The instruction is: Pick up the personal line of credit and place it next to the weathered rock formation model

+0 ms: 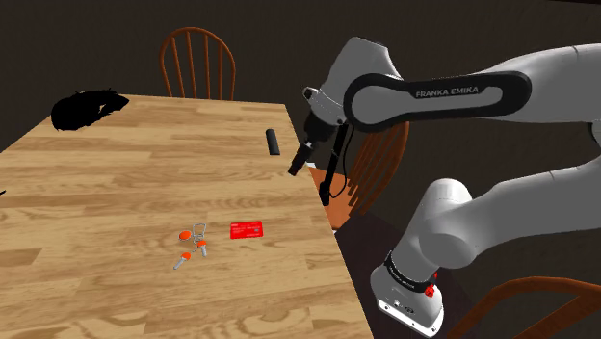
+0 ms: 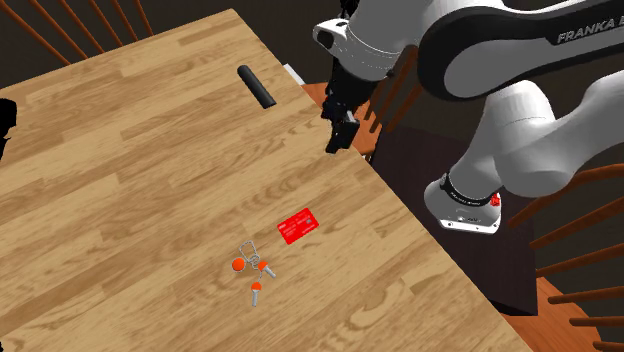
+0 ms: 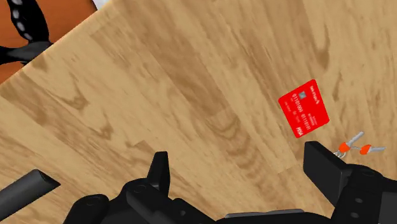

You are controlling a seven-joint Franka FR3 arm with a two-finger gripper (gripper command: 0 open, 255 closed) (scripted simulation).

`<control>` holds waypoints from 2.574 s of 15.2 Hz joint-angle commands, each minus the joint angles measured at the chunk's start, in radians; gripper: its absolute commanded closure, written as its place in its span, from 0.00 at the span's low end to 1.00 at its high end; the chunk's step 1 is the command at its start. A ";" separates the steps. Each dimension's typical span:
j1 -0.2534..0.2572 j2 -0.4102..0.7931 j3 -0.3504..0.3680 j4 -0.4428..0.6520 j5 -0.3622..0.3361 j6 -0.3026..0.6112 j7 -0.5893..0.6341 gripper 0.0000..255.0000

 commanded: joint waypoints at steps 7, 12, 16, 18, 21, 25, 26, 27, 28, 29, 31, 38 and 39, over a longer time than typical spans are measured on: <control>0.216 0.174 -0.008 -0.107 0.147 0.417 -0.205 0.00; 0.450 0.345 -0.091 -0.112 0.312 0.682 -0.411 0.00; 0.729 0.469 -0.264 -0.075 0.520 0.835 -0.636 0.00; 0.810 0.510 -0.327 -0.052 0.597 0.861 -0.702 0.00; 0.960 0.572 -0.445 -0.005 0.762 0.889 -0.845 0.00; 1.035 0.608 -0.504 0.028 0.879 0.893 -0.946 0.00; 1.034 0.608 -0.504 0.028 0.880 0.893 -0.946 0.00; 1.034 0.608 -0.504 0.028 0.880 0.893 -0.946 0.00; 1.034 0.608 -0.504 0.028 0.880 0.893 -0.946 0.00; 1.034 0.608 -0.504 0.028 0.880 0.893 -0.947 0.00; 1.034 0.608 -0.504 0.028 0.880 0.893 -0.947 1.00; 1.042 0.608 -0.514 0.027 0.898 0.893 -0.968 1.00; 1.040 0.605 -0.517 0.025 0.898 0.892 -0.973 1.00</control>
